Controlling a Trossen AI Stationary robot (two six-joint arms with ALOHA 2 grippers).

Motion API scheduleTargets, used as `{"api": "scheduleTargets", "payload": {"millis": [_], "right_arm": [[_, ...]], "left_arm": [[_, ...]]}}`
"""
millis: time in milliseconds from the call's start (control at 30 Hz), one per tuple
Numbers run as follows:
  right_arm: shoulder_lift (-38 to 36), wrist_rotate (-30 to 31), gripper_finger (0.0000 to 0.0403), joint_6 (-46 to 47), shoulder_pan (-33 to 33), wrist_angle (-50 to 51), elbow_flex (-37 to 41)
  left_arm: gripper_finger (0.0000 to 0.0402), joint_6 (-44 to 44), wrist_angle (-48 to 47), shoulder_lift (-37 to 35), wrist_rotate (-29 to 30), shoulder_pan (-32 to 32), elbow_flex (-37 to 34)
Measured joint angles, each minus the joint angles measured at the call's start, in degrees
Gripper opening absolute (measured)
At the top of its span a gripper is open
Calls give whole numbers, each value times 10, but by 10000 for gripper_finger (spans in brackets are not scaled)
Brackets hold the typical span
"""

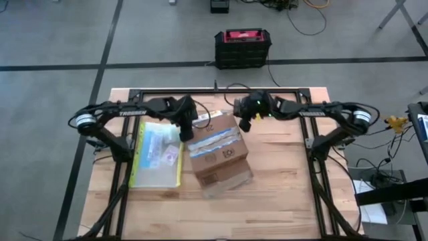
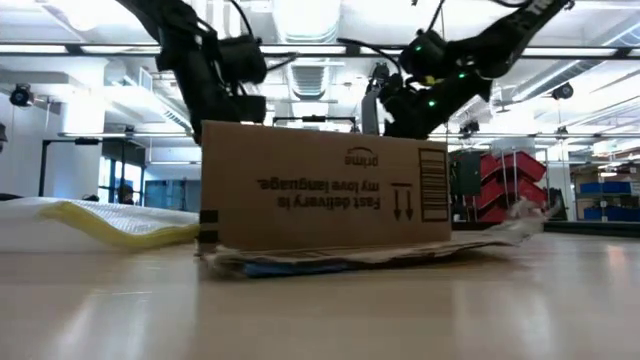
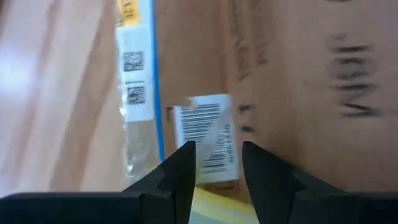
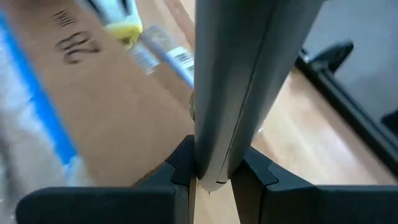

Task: Unpack boxes
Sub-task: Break down the box until it is fully flat

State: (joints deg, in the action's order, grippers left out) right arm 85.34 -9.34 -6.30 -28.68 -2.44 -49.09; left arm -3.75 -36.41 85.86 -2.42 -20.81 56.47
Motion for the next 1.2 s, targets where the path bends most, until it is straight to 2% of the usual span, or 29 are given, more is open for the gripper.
{"api": "scheduleTargets", "payload": {"millis": [167,300,433,500,533,667,733,867,967,1100,1200], "right_arm": [[-34,60,48,-22,13,50,-19],[-114,147,48,58,60,76,8],[-169,243,48,181,154,87,59],[-183,298,48,255,206,78,78],[-185,331,48,288,236,74,85],[-176,490,48,364,341,73,86],[-177,533,48,397,372,69,78],[-174,584,48,484,389,82,78],[-155,590,48,535,388,83,80],[-117,604,48,587,389,77,79],[-98,617,48,604,389,62,79]], "left_arm": [[116,46,-66,-41,61,73,-1],[116,64,-72,-94,122,136,-1],[116,41,19,-147,150,189,-1],[116,10,98,-155,139,197,-1],[116,-4,135,-154,116,197,0],[116,-60,246,-105,34,177,1],[116,-97,270,-69,12,164,5],[115,-136,314,20,-32,135,44],[112,-156,313,90,-46,114,104],[106,-177,250,158,-85,87,196],[104,-185,194,193,-119,74,237]]}}
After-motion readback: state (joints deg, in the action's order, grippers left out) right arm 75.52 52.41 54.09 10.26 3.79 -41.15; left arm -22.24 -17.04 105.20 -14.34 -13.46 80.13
